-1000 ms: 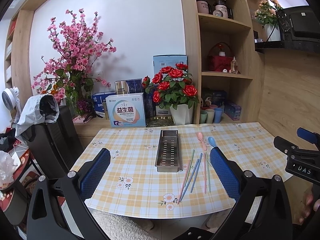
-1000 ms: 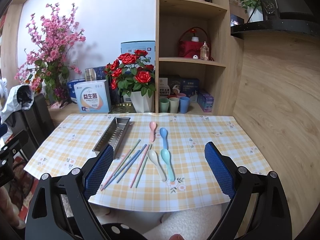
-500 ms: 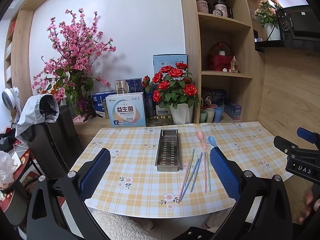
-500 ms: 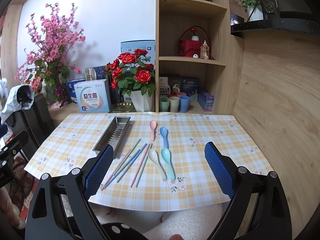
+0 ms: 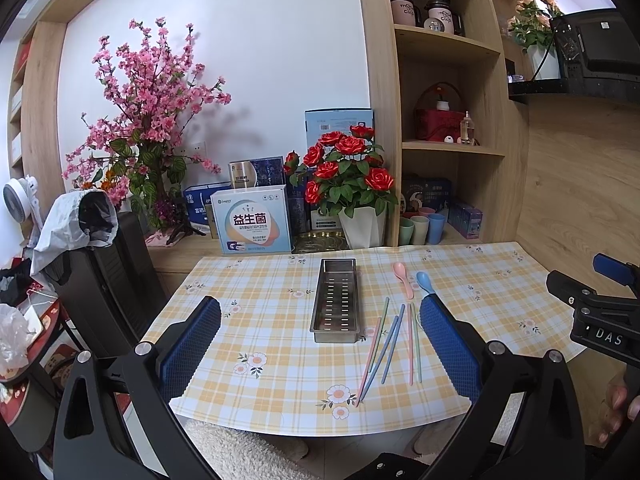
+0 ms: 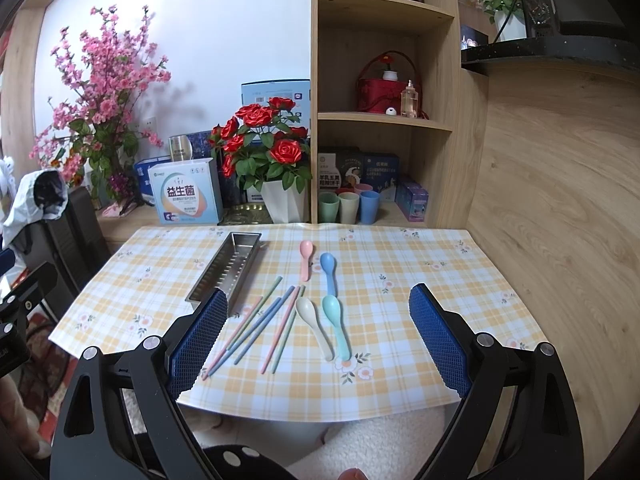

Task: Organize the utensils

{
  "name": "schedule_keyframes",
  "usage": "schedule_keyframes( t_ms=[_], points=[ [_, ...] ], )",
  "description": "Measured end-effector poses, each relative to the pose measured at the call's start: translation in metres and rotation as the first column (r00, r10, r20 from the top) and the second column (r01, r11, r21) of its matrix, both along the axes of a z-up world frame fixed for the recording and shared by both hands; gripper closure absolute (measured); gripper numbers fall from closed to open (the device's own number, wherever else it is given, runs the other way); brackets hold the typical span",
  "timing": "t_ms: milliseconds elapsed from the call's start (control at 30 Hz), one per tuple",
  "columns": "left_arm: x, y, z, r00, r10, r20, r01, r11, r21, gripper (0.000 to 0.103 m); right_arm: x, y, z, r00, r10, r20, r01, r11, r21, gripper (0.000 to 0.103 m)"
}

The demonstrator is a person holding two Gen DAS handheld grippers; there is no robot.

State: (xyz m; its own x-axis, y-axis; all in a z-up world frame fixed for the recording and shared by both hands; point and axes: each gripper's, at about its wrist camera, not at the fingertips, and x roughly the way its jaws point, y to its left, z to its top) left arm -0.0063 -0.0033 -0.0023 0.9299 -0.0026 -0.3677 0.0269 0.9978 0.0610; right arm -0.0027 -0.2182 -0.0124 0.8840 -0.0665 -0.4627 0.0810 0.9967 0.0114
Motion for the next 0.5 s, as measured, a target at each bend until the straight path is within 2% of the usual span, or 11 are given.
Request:
schedule_keyframes(
  t_ms=[500],
  points=[
    [0.0003, -0.0034, -0.0021, 1.0, -0.005, -0.005, 0.005, 1.0, 0.005, 0.005, 0.0008, -0.0011, 0.0001, 1.0, 0.0, -0.001, 0.0, 1.0, 0.001, 0.014]
  ],
)
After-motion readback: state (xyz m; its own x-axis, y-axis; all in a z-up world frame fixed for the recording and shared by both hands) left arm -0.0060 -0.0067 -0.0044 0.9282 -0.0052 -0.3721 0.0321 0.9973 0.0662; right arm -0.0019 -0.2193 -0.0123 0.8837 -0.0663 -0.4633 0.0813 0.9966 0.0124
